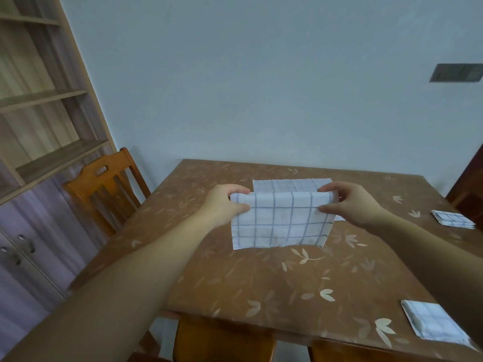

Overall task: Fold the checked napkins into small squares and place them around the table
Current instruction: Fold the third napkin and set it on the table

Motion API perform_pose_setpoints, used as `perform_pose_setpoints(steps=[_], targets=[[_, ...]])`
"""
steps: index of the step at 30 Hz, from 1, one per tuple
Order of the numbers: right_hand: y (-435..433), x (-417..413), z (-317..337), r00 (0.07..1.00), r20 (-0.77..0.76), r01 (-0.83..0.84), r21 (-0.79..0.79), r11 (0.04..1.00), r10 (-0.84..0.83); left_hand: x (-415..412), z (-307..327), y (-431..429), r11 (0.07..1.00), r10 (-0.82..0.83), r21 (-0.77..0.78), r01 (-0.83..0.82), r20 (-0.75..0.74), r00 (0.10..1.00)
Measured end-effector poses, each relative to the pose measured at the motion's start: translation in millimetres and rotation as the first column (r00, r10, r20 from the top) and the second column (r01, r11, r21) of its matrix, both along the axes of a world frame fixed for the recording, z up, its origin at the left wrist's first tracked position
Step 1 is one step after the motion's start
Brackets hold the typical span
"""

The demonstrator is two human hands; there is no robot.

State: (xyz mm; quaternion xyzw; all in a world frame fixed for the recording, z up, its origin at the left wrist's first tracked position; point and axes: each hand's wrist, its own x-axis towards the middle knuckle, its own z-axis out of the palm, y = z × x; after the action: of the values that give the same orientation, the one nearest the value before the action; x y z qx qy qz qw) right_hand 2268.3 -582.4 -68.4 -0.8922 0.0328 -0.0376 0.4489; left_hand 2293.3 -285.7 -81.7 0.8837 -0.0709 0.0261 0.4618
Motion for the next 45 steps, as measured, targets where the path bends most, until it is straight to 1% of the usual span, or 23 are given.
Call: perform_pose_setpoints(steps=[2, 5, 8, 10, 11, 12, 13, 15, 16, 17, 18, 19, 21, 24, 25, 26, 29, 32, 35, 37, 40, 42, 45], targets=[[-1, -1, 0, 0.998, 0.060, 0.005, -0.129, 0.992, 0.003, 0, -1, 3, 1.000, 0.013, 0.002, -0.013, 0.048, 0.999], [-4, -3, 1, 0.993, 0.112, -0.017, -0.258, 0.966, 0.047, -2, 0, 7, 1.000, 0.017, -0.025, -0.014, 0.089, 0.996], [-7, -4, 3, 0.986, 0.120, -0.061, -0.363, 0.930, 0.112, -3, 4, 11, 0.999, -0.006, -0.032, 0.009, 0.083, 0.997], [-8, -4, 3, 0.978, 0.141, -0.079, -0.422, 0.903, 0.152, -2, 7, 13, 0.996, -0.007, -0.085, 0.013, 0.061, 0.998], [-10, -4, 4, 0.975, 0.151, -0.085, -0.426, 0.901, 0.163, -2, 9, 13, 0.993, -0.002, -0.120, 0.008, 0.045, 0.999], [-12, -3, 4, 0.974, 0.149, -0.097, -0.405, 0.909, 0.170, -3, 11, 13, 0.987, 0.001, -0.159, 0.003, 0.023, 1.000], [-13, -3, 4, 0.976, 0.133, -0.119, -0.339, 0.933, 0.173, -3, 13, 13, 0.980, -0.005, -0.201, 0.004, -0.005, 1.000], [-15, -2, 7, 0.984, 0.081, -0.151, -0.063, 0.987, 0.156, -3, 15, 12, 0.967, -0.036, -0.255, 0.020, -0.059, 0.998], [-14, -2, 10, 0.988, 0.060, -0.146, 0.078, 0.986, 0.142, -4, 16, 12, 0.964, -0.060, -0.262, 0.036, -0.083, 0.995], [-14, -4, 14, 0.989, 0.046, -0.144, 0.182, 0.973, 0.137, -6, 18, 12, 0.966, -0.090, -0.252, 0.062, -0.101, 0.991], [-13, -5, 17, 0.988, 0.041, -0.153, 0.244, 0.958, 0.147, -7, 20, 12, 0.971, -0.120, -0.223, 0.091, -0.121, 0.985], [-13, -6, 20, 0.986, 0.039, -0.169, 0.268, 0.949, 0.164, -6, 22, 13, 0.977, -0.152, -0.174, 0.127, -0.139, 0.979], [-8, -9, 27, 0.979, 0.037, -0.201, 0.274, 0.940, 0.199, -4, 27, 13, 0.978, -0.210, -0.026, 0.208, -0.170, 0.963], [11, -11, 36, 0.972, 0.041, -0.235, 0.242, 0.941, 0.232, -5, 35, -4, 0.916, -0.274, 0.247, 0.317, -0.192, 0.942], [18, -11, 38, 0.967, 0.049, -0.255, 0.217, 0.942, 0.251, -9, 37, -14, 0.889, -0.311, 0.286, 0.357, -0.195, 0.930], [26, -11, 40, 0.960, 0.059, -0.279, 0.189, 0.942, 0.272, -14, 39, -25, 0.875, -0.343, 0.288, 0.388, -0.196, 0.919], [40, -13, 43, 0.946, 0.060, -0.323, 0.144, 0.935, 0.317, -22, 43, -48, 0.906, -0.366, 0.173, 0.387, -0.141, 0.920], [33, -13, 41, 0.954, 0.040, -0.301, 0.110, 0.947, 0.298, -23, 42, -48, 0.944, -0.326, 0.025, 0.329, -0.078, 0.942], [13, -14, 34, 0.952, -0.022, -0.302, 0.069, 0.951, 0.304, -21, 40, -35, 0.963, -0.252, -0.108, 0.247, -0.037, 0.967], [6, -18, 27, 0.958, -0.045, -0.272, 0.156, 0.950, 0.282, -19, 38, -27, 0.959, -0.210, -0.205, 0.197, -0.044, 0.977], [8, -19, 21, 0.981, -0.020, -0.177, 0.336, 0.925, 0.195, -21, 34, -23, 0.944, -0.203, -0.279, 0.178, -0.065, 0.977], [11, -18, 20, 0.986, -0.004, -0.151, 0.366, 0.918, 0.164, -24, 35, -25, 0.939, -0.181, -0.305, 0.156, -0.054, 0.982], [12, -19, 21, 0.981, -0.016, -0.171, 0.374, 0.911, 0.191, -25, 33, -24, 0.933, -0.147, -0.339, 0.120, -0.056, 0.988]])
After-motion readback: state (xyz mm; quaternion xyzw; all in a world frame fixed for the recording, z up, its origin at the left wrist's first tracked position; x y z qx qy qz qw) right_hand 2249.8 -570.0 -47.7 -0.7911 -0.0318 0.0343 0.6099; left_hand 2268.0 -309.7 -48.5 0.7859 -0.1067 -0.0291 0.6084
